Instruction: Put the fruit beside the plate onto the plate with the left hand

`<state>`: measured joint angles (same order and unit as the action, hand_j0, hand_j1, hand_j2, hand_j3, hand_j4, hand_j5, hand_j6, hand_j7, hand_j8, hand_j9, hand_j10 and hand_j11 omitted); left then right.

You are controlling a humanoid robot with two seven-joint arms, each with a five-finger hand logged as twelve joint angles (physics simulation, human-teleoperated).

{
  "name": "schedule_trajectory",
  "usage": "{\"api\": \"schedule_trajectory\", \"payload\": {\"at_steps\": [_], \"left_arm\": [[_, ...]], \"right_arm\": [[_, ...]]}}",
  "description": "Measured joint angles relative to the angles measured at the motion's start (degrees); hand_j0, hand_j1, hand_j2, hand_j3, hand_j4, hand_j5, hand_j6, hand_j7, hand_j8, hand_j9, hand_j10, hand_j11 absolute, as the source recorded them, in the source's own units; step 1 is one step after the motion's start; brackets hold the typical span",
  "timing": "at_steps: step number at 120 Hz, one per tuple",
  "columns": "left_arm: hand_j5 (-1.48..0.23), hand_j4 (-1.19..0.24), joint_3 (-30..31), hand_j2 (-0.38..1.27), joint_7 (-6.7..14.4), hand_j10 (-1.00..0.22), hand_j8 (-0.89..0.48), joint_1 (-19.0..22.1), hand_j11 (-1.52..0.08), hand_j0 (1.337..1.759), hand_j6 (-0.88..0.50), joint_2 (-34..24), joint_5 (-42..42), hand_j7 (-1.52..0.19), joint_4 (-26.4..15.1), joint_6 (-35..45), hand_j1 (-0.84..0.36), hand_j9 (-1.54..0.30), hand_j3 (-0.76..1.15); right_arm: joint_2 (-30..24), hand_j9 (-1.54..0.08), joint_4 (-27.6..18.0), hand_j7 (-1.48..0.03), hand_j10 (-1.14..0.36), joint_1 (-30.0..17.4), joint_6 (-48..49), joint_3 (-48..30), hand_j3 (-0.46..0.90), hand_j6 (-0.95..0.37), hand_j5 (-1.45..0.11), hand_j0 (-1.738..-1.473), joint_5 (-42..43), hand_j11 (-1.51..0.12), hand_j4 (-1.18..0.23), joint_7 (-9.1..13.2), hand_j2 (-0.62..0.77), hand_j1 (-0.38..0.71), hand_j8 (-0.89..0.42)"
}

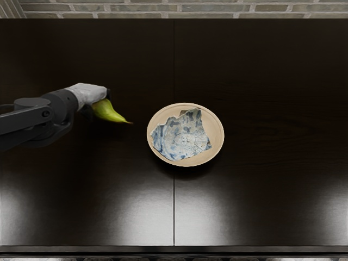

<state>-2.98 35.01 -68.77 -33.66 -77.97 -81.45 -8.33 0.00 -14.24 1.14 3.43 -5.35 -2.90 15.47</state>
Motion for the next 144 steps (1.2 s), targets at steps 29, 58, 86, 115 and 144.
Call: {"api": "schedule_trajectory", "payload": {"at_steps": [29,58,86,115,144], "left_arm": [[-0.96,-0.19,0.0,0.38,0.0,-0.64,-0.39,-3.9,-0.95,1.639,-0.17,0.1,2.6,-0.93,0.0,-1.5,-0.47,-0.95,0.00],[-0.94,-0.27,0.0,0.28,0.0,-0.65,-0.45,-8.5,-0.94,1.642,-0.23,0.8,4.7,-0.92,0.4,-2.8,-0.40,-0.94,0.00],[-0.95,-0.29,0.1,0.24,0.0,-0.65,-0.49,-10.9,-0.94,1.644,-0.25,2.9,7.4,-0.93,0.7,-3.2,-0.35,-0.94,0.00],[-0.97,-0.27,0.1,0.27,0.0,-0.67,-0.48,-12.3,-0.96,1.644,-0.24,5.1,10.5,-0.95,1.3,-3.3,-0.36,-0.96,0.00],[-1.00,-0.25,0.1,0.28,0.0,-0.68,-0.46,-13.7,-0.98,1.643,-0.22,7.7,12.9,-0.98,1.6,-3.4,-0.37,-0.98,0.00]], "right_arm": [[0.0,-0.04,0.0,-0.04,-0.03,0.0,0.0,0.0,0.00,-0.03,-0.04,-1.658,0.0,-0.04,-0.03,0.0,-0.01,-0.31,-0.03],[0.0,-0.04,0.0,-0.04,-0.03,0.0,0.0,0.0,0.00,-0.03,-0.04,-1.658,0.0,-0.04,-0.03,0.0,-0.01,-0.31,-0.03],[0.0,-0.04,0.0,-0.04,-0.03,0.0,0.0,0.0,0.00,-0.03,-0.04,-1.658,0.0,-0.04,-0.03,0.1,-0.01,-0.31,-0.03],[0.0,-0.04,0.0,-0.04,-0.03,0.0,0.0,0.0,0.00,-0.03,-0.04,-1.658,0.0,-0.04,-0.03,0.2,-0.01,-0.31,-0.03],[0.0,-0.04,-0.1,-0.04,-0.03,0.0,0.0,0.0,0.00,-0.03,-0.04,-1.658,0.0,-0.04,-0.03,0.2,-0.01,-0.31,-0.03]]}}
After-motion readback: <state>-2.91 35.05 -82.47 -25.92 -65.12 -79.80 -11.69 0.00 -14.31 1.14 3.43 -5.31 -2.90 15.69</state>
